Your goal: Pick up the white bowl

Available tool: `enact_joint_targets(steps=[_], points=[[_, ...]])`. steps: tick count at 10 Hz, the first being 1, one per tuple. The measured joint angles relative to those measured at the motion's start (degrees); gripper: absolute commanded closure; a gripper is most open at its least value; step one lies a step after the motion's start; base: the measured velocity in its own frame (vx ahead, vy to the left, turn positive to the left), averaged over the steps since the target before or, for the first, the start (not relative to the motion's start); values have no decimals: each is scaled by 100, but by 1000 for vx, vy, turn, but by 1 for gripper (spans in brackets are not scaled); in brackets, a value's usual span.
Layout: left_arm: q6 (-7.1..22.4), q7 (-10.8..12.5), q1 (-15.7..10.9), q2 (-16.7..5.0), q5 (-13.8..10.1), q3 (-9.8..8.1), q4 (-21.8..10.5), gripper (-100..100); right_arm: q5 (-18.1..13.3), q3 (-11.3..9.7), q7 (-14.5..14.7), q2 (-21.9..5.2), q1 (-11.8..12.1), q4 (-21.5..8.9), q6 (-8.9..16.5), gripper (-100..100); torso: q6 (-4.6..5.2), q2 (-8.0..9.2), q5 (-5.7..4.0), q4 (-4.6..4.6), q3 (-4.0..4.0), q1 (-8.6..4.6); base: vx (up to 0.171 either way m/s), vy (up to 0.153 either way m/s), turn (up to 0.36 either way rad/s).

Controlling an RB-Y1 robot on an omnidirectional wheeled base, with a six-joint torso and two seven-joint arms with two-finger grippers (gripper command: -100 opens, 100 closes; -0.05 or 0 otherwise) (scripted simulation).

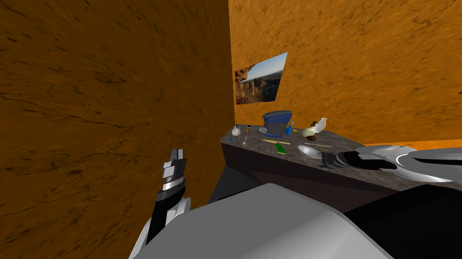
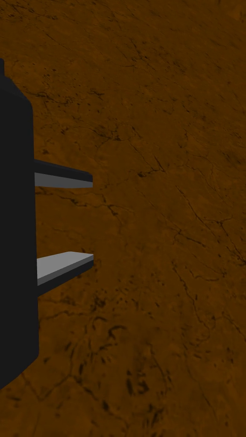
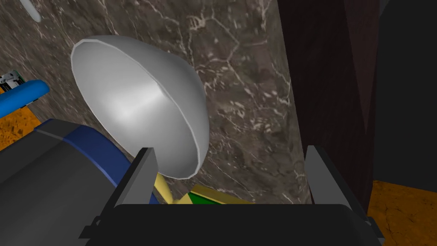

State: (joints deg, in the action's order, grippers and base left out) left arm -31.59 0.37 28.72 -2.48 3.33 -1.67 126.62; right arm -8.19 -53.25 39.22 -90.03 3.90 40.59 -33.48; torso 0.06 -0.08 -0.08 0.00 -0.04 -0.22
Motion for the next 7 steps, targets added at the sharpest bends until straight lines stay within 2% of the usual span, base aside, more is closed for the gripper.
enact_joint_targets(steps=[2,3,4,5,7], points=[[0,0,0,-1,0,0,0,0,24,-114,58,57,-60,-278,-229,-100,-5,-12,-3,-2,-6,-26,102,-130,131],[0,0,1,-1,0,-1,0,0,51,-182,111,153,-48,-364,-350,-100,-2,-25,-9,-5,-14,-36,56,-56,21],[0,0,0,0,0,0,0,0,54,-190,123,164,-46,-371,-375,0,-1,-10,-4,-3,-7,-13,9,-11,1],[0,0,0,0,0,0,0,0,53,-189,122,163,-47,-370,-372,-100,0,5,1,1,3,5,-55,-25,212],[0,0,-3,0,0,1,0,0,47,-242,-95,238,-25,-487,-308,-100,-7,52,2,11,29,2,-179,-39,407]])
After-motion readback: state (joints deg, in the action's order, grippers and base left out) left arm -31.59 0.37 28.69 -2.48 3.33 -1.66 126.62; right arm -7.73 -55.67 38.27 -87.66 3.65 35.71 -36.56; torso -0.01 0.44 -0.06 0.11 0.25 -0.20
